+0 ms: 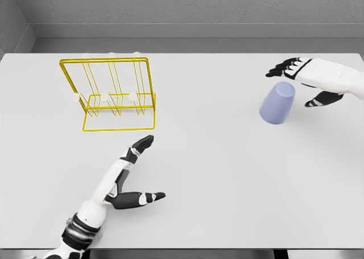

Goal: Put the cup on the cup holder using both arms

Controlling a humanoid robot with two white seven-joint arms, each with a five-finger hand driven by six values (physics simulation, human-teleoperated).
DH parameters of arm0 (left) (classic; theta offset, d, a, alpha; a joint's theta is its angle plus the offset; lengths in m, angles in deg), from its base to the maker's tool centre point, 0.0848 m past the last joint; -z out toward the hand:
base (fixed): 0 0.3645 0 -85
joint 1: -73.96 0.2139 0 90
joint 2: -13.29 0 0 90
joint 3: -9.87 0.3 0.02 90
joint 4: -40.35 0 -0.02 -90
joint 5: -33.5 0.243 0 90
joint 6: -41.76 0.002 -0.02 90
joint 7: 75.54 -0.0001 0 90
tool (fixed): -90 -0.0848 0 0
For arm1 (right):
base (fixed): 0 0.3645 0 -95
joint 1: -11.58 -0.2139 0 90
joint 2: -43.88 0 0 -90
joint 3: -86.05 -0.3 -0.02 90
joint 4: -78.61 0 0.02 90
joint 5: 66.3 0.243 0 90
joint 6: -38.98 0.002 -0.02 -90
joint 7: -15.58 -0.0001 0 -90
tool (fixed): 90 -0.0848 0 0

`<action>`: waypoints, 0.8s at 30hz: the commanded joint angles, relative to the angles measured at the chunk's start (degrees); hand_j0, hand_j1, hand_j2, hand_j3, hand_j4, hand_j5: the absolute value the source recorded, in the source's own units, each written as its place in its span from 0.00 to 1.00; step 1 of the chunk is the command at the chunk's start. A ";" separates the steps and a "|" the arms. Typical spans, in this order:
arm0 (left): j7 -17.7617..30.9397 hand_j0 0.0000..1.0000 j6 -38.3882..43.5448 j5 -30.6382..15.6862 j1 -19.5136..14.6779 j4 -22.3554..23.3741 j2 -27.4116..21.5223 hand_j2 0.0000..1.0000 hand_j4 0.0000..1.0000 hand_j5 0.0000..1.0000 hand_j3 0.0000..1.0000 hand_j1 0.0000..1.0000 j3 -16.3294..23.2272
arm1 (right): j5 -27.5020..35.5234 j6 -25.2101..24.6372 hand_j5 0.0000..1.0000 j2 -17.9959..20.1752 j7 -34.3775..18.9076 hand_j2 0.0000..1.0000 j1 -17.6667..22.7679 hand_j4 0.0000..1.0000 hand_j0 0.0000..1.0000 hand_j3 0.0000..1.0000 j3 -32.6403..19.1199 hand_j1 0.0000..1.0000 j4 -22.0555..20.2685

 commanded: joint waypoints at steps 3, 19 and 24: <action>1.06 1.00 -0.01 -0.54 -0.35 -0.57 4.00 1.00 1.00 1.00 1.00 1.00 0.16 | 0.62 -0.07 1.00 -0.20 0.05 1.00 -0.88 1.00 1.00 1.00 0.28 1.00 0.06; 1.58 1.00 7.74 -3.97 -0.97 -1.98 2.86 1.00 1.00 1.00 1.00 1.00 0.07 | 0.35 -0.07 1.00 -0.29 -5.40 1.00 -10.81 1.00 1.00 1.00 15.84 1.00 0.06; 1.76 1.00 7.74 -3.62 -1.23 -1.98 2.86 1.00 1.00 1.00 1.00 1.00 -0.63 | 1.50 -0.07 1.00 -0.73 -4.70 1.00 -11.34 1.00 1.00 1.00 15.22 1.00 2.69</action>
